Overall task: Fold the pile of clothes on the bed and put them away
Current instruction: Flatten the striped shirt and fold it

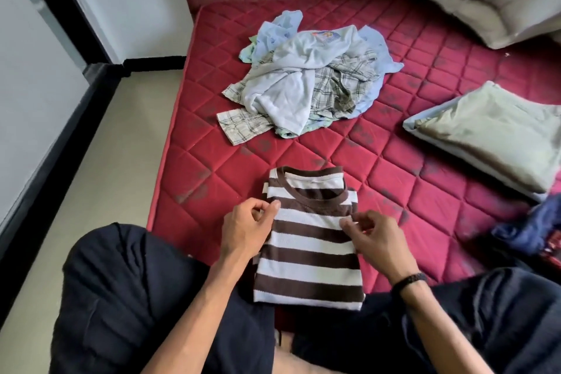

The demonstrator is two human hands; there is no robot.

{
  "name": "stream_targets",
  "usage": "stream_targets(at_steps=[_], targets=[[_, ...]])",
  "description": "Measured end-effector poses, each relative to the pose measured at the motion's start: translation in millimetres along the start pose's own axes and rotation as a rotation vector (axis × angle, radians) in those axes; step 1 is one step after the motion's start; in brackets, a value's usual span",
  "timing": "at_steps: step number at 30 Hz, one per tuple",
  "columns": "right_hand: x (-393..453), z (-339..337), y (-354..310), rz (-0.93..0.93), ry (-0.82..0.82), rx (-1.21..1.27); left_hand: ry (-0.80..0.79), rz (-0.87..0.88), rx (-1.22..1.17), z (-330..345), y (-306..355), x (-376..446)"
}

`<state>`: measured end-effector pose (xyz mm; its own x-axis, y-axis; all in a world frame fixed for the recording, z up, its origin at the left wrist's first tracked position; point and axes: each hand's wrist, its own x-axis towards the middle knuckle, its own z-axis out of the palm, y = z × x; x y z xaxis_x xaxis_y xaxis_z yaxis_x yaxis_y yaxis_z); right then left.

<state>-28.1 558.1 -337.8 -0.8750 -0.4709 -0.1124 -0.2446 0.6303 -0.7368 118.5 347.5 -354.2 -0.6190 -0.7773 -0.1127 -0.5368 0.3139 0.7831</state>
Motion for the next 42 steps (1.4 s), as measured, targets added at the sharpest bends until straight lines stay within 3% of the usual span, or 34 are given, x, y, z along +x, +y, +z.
stream_targets(at_steps=[3,5,7,13,17,20,24,27,30,33,35,38,40,42], targets=[[5.2,12.5,12.6,0.033,-0.04,0.126,-0.055,-0.132,-0.226,-2.4,2.5,-0.4],[7.9,14.0,17.2,0.078,-0.095,0.281,-0.009,-0.196,-0.191,-0.5,-2.7,0.9],[8.1,14.1,17.3,0.081,-0.129,0.422,-0.014,-0.213,-0.168,1.1,-6.4,0.3],[24.1,19.6,7.1,0.184,-0.2,0.843,-0.054,-0.248,-0.544,5.3,-3.9,2.9],[29.6,17.9,3.9,0.168,-0.066,0.882,-0.128,-0.388,-0.876,-0.3,3.6,2.6],[26.8,14.4,3.1,0.108,0.061,0.83,0.01,-0.303,-0.74,0.1,-1.4,2.8],[26.0,32.5,16.2,0.133,0.271,0.357,0.091,-0.255,-0.387,14.4,-11.3,4.2],[24.3,44.3,14.5,0.051,0.399,0.037,0.177,-0.087,-0.056,19.1,-5.7,-0.2],[14.0,48.1,9.6,0.062,0.329,-0.007,0.181,-0.059,0.158,20.0,3.5,-12.2],[-1.1,45.6,3.2,0.221,0.134,-0.017,0.03,-0.157,0.337,27.6,11.4,-25.6],[-6.6,46.3,5.2,0.283,0.036,0.086,-0.031,-0.212,0.296,33.0,9.9,-31.6],[-0.6,39.2,10.7,0.333,0.012,0.326,-0.041,-0.335,-0.155,36.5,10.5,-26.4],[3.9,28.2,12.6,0.288,0.063,0.366,-0.027,-0.307,-0.289,39.5,20.8,-24.7],[6.2,8.5,13.0,0.22,0.15,0.307,0.014,-0.211,-0.276,46.6,38.4,-24.6]])
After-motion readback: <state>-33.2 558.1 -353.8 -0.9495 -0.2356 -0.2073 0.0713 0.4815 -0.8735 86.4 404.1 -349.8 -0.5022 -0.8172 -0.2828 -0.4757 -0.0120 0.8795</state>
